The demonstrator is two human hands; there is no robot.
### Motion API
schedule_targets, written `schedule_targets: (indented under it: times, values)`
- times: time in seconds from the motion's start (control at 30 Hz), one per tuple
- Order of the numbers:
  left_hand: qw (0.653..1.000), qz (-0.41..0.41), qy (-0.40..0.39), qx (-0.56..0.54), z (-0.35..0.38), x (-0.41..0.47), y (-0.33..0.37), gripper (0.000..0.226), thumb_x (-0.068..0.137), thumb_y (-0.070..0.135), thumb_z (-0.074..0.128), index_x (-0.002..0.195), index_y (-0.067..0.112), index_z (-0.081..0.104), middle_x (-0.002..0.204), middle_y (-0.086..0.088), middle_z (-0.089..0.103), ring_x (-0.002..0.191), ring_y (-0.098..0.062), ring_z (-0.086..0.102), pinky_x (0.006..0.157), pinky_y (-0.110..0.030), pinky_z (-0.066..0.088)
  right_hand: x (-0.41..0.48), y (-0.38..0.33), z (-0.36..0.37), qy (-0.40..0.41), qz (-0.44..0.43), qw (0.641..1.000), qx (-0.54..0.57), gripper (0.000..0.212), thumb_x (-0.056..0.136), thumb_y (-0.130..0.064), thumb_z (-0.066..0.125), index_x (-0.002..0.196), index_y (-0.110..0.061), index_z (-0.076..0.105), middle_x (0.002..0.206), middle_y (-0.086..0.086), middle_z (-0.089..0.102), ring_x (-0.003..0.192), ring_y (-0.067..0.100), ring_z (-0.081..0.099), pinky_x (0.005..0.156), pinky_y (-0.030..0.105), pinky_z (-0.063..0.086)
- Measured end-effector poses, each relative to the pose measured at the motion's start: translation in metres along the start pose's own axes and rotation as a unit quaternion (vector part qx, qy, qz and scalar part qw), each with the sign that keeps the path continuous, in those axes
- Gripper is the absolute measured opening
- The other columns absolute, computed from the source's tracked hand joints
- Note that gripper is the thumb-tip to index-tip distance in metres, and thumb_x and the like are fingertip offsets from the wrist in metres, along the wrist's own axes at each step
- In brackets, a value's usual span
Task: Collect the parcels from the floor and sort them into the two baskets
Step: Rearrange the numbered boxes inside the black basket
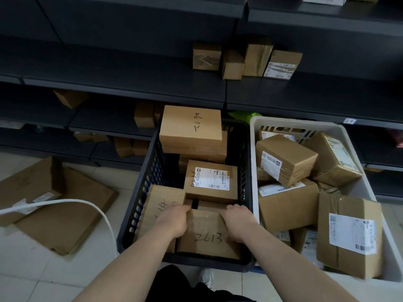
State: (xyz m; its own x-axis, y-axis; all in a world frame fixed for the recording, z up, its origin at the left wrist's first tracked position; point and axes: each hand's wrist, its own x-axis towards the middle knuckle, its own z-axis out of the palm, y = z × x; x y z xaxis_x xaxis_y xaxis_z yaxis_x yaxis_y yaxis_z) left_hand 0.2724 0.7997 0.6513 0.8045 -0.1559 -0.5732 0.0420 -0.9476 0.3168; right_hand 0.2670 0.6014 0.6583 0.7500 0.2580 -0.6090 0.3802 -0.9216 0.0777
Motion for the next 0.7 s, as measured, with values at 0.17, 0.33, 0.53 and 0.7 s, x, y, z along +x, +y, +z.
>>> schedule_targets:
  times: [0.17, 0.33, 0.53, 0.7]
  values:
    - [1.000, -0.004, 0.005, -0.024, 0.001, 0.003, 0.000, 0.059, 0.092, 0.014, 0.057, 0.146, 0.030, 0.039, 0.138, -0.003, 0.045, 0.126, -0.021, 0.046, 0.108, -0.035, 0.040, 0.003, 0.002, -0.001, -0.019, 0.004, 1.000, 0.012, 0.048, 0.082, -0.020, 0.068, 0.128, -0.013, 0.056, 0.122, 0.011, 0.056, 0.113, 0.028, 0.053, 0.099, 0.037, 0.040]
    - [0.996, -0.003, 0.007, -0.089, -0.017, 0.012, 0.000, 0.044, 0.095, 0.016, 0.053, 0.138, 0.027, 0.050, 0.141, 0.000, 0.048, 0.122, -0.015, 0.052, 0.102, -0.028, 0.044, 0.009, 0.004, -0.024, -0.026, 0.035, 0.993, 0.109, 0.039, 0.089, -0.009, 0.054, 0.127, -0.012, 0.058, 0.125, 0.011, 0.059, 0.112, 0.027, 0.058, 0.099, 0.038, 0.047]
    - [0.907, -0.088, 0.274, -0.307, -0.081, 0.036, 0.004, 0.033, 0.098, 0.022, 0.047, 0.130, 0.014, 0.050, 0.129, -0.009, 0.053, 0.110, -0.024, 0.057, 0.090, -0.032, 0.046, 0.043, 0.036, -0.096, 0.181, 0.134, 0.860, 0.457, 0.055, 0.097, -0.022, 0.055, 0.149, -0.014, 0.037, 0.147, 0.008, 0.047, 0.125, 0.024, 0.053, 0.092, 0.027, 0.045]
    - [0.878, -0.110, 0.260, -0.386, -0.135, 0.063, -0.002, 0.058, 0.102, 0.029, 0.041, 0.153, 0.014, 0.018, 0.158, -0.009, 0.017, 0.141, -0.032, 0.029, 0.114, -0.043, 0.030, 0.078, 0.050, -0.135, 0.198, 0.144, 0.753, 0.611, 0.057, 0.097, -0.020, 0.051, 0.151, -0.021, 0.033, 0.148, 0.004, 0.046, 0.128, 0.024, 0.051, 0.102, 0.030, 0.044]
